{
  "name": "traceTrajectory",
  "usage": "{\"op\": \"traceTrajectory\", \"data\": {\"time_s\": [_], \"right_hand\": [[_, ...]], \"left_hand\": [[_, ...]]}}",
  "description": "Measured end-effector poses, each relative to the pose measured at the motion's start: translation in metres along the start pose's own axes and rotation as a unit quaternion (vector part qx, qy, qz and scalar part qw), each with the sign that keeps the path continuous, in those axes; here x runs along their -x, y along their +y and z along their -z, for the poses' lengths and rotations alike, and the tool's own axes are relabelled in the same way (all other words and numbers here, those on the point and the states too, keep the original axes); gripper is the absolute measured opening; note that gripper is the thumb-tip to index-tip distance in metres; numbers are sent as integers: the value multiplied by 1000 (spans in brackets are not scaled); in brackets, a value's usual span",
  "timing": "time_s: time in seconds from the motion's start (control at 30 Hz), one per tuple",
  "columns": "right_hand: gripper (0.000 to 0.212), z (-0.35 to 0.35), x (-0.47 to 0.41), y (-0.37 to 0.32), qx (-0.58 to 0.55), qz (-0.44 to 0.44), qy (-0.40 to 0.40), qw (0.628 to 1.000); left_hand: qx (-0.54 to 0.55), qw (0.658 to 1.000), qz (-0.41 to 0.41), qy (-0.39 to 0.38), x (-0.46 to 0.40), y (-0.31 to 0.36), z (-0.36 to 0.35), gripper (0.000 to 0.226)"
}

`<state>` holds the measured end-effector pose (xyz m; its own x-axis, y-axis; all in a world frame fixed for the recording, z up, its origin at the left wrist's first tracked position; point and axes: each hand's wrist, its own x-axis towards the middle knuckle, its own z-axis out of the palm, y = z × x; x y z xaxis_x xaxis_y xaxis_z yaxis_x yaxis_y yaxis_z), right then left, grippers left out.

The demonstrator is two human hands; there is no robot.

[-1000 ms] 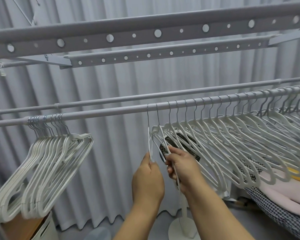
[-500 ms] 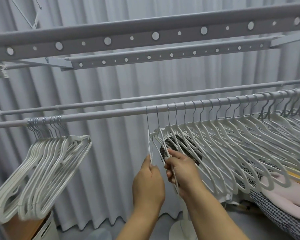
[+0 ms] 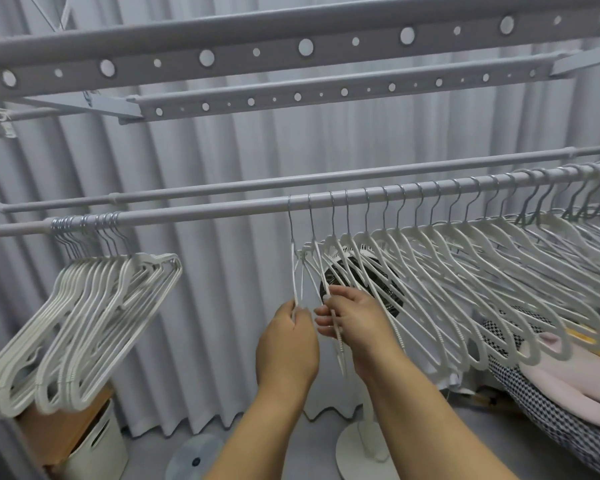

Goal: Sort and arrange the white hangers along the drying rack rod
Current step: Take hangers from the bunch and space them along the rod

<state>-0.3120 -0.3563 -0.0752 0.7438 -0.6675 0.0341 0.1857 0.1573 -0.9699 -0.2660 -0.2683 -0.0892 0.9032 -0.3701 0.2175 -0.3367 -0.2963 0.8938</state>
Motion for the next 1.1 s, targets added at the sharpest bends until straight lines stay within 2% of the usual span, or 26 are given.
{"op": "traceTrajectory", "data": {"time_s": [0.1,0.2,0.33,0.63,0.67,0.77,0.8,0.93,1.03,1.1], "right_hand": [[39,0,-3,2,42,11,9,999],[43,-1,-1,2,127,34,20,991],[50,-4,5,0,181,69,25,981],[47,-10,19,-6,195,115,50,973],[46,-10,21,-7,191,119,51,973],[42,-10,27,-8,180,127,47,974],[41,-9,28,-8,175,130,45,975],[37,-5,34,-7,166,140,43,975],[35,1,34,-5,201,162,59,964],[35,8,31,-8,252,187,100,944]], "left_hand": [[-16,1000,13,15,1,4,3,32],[-33,999,22,22,4,5,7,37],[-69,997,27,19,7,5,12,41],[-75,992,-27,98,15,-1,25,43],[-80,991,-30,100,15,-3,25,48],[-77,992,-13,100,18,-7,26,81],[-75,992,-9,99,20,-6,27,83],[-65,993,-3,94,34,2,28,61],[-62,995,-4,84,40,3,27,58],[-57,995,-5,78,39,2,26,57]]}}
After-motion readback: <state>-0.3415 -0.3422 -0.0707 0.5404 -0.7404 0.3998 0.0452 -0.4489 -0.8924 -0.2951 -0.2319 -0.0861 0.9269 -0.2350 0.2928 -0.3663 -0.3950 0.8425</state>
